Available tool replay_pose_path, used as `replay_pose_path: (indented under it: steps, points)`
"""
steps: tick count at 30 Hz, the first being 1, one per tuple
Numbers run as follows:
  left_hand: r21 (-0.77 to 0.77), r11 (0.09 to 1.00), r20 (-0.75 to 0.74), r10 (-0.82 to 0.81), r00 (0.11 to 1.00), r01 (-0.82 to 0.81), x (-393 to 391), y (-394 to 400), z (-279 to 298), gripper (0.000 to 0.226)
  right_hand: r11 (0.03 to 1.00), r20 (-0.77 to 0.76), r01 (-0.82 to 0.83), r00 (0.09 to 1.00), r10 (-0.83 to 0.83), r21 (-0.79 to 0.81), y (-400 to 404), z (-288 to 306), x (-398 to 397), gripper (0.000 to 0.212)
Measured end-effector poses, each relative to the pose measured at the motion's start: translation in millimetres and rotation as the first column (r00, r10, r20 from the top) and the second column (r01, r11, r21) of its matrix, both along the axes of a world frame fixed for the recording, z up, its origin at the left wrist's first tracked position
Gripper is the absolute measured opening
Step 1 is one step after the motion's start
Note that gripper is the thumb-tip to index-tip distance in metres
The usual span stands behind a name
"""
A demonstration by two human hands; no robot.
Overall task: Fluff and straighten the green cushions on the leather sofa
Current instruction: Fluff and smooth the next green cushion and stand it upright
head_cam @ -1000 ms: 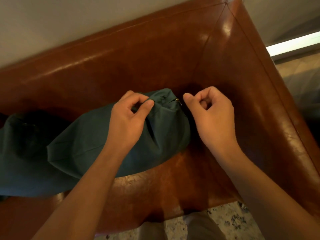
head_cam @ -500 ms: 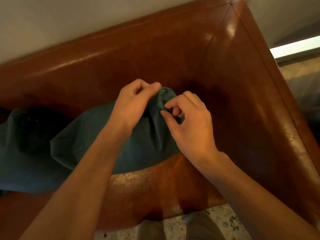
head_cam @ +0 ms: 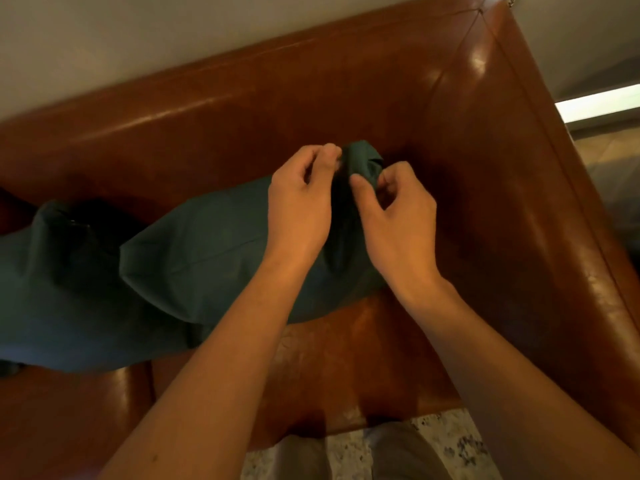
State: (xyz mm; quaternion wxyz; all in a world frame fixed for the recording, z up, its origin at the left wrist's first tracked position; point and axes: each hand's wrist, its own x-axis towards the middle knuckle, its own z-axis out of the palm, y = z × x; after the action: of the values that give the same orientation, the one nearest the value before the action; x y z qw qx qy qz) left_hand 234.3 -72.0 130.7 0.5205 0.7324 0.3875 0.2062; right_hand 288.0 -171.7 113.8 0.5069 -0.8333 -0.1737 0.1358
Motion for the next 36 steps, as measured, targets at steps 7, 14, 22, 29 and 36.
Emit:
replay_pose_path:
  steps: [7, 14, 22, 29, 36]
  points:
    - [0.36, 0.896, -0.322, -0.142, 0.936, 0.26, -48, -1, -30, 0.041, 0.989, -0.202, 0.143, 0.97, -0.136, 0.022, 3, -8, 3, 0.016]
    - [0.482, 0.799, -0.423, -0.149, 0.894, 0.361, -52, -4, -39, 0.045, 0.99, 0.034, 0.098, 0.995, -0.095, -0.1, 6, -7, 4, 0.026]
    - [0.57, 0.725, -0.551, -0.011, 0.834, 0.386, -74, 6, -48, 0.06, 0.951, 0.057, 0.257, 0.966, -0.25, -0.171, -4, -8, 26, 0.022]
    - [0.497, 0.78, -0.55, -0.056, 0.833, 0.38, -88, 22, -49, 0.057, 0.902, 0.419, -0.418, 0.804, 0.422, -0.108, 48, 19, -33, 0.05]
    - [0.486, 0.777, -0.67, 0.038, 0.742, 0.399, -95, 55, -71, 0.065, 0.575, 0.152, -0.432, 0.694, 0.704, -0.695, 72, -44, -24, 0.055]
